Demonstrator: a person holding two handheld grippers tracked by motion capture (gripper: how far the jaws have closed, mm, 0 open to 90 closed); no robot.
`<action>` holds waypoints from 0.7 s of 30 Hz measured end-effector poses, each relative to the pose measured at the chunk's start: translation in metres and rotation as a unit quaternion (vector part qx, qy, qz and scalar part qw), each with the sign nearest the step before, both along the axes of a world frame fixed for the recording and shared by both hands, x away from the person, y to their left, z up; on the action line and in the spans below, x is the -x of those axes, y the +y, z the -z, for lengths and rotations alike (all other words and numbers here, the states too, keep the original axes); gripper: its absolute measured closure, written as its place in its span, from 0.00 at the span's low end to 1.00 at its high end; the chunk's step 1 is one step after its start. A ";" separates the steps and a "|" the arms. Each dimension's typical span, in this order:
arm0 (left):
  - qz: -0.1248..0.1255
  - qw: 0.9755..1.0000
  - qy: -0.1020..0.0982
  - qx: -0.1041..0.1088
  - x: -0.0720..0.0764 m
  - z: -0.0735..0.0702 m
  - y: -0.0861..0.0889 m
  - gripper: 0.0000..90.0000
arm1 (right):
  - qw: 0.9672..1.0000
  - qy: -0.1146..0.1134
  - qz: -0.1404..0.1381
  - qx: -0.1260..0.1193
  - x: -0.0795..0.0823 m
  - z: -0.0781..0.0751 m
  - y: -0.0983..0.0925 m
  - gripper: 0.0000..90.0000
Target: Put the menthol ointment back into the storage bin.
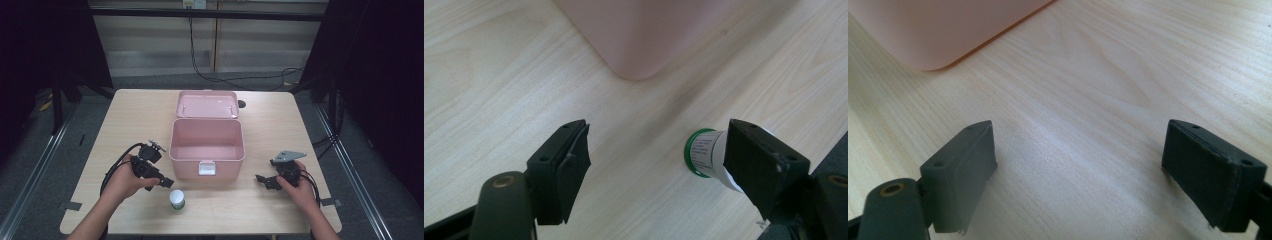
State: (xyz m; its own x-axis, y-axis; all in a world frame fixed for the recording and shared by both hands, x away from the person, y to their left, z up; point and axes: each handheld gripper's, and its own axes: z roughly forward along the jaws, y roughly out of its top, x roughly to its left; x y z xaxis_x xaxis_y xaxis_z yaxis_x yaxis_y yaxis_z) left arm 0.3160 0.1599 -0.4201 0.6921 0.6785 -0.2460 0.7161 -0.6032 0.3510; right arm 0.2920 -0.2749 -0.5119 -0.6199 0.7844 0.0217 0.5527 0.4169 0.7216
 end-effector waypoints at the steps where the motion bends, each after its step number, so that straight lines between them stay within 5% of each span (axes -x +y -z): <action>1: 0.005 1.000 0.002 -0.002 0.001 0.000 0.000 0.29 | 1.000 0.000 0.000 0.000 0.000 0.000 0.000 0.15; 21: 0.035 0.999 0.012 -0.002 0.013 0.002 -0.017 0.29 | 1.000 0.000 0.000 0.000 0.000 0.000 0.000 0.15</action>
